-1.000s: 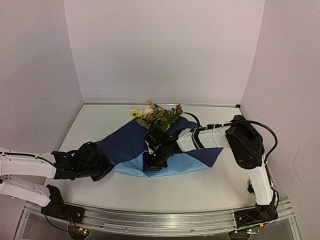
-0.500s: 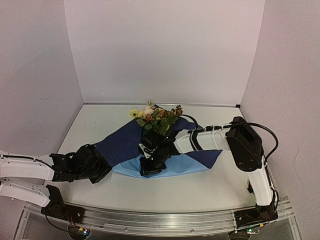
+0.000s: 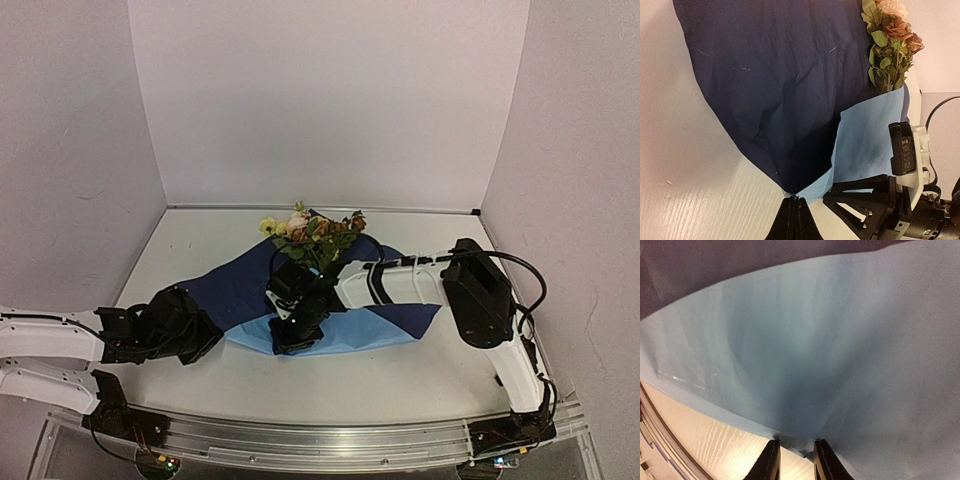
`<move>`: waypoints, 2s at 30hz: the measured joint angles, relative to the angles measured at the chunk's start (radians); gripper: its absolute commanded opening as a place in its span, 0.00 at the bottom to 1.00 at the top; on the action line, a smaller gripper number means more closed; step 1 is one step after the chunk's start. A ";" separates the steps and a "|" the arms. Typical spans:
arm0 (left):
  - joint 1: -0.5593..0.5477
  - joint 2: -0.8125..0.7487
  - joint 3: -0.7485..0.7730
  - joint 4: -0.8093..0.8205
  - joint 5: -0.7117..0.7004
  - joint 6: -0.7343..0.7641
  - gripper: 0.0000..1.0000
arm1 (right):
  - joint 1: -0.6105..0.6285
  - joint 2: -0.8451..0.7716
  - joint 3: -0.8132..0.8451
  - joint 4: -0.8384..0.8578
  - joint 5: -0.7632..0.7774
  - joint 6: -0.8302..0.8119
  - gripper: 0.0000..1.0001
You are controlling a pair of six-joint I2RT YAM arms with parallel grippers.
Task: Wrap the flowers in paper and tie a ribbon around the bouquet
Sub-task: Fold the 1/4-folded wrapping paper at the center of the board.
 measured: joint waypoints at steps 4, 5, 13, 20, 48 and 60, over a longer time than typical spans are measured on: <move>0.000 -0.006 0.000 0.002 0.000 0.010 0.00 | -0.001 0.006 0.011 -0.009 0.008 -0.001 0.24; 0.000 -0.007 0.000 0.002 0.000 0.016 0.00 | -0.001 0.008 0.016 -0.013 0.008 -0.003 0.24; 0.000 -0.020 0.002 -0.001 -0.005 0.053 0.00 | 0.002 0.011 0.023 -0.020 0.004 -0.006 0.29; -0.001 -0.033 0.019 -0.038 -0.025 0.101 0.00 | -0.011 -0.028 0.024 -0.068 -0.057 0.006 0.32; -0.001 0.337 0.472 -0.095 0.146 0.647 0.00 | -0.214 -0.377 -0.475 -0.106 0.038 -0.014 0.12; -0.047 0.669 0.734 -0.040 0.332 0.829 0.00 | -0.221 -0.381 -0.542 -0.027 0.077 0.060 0.13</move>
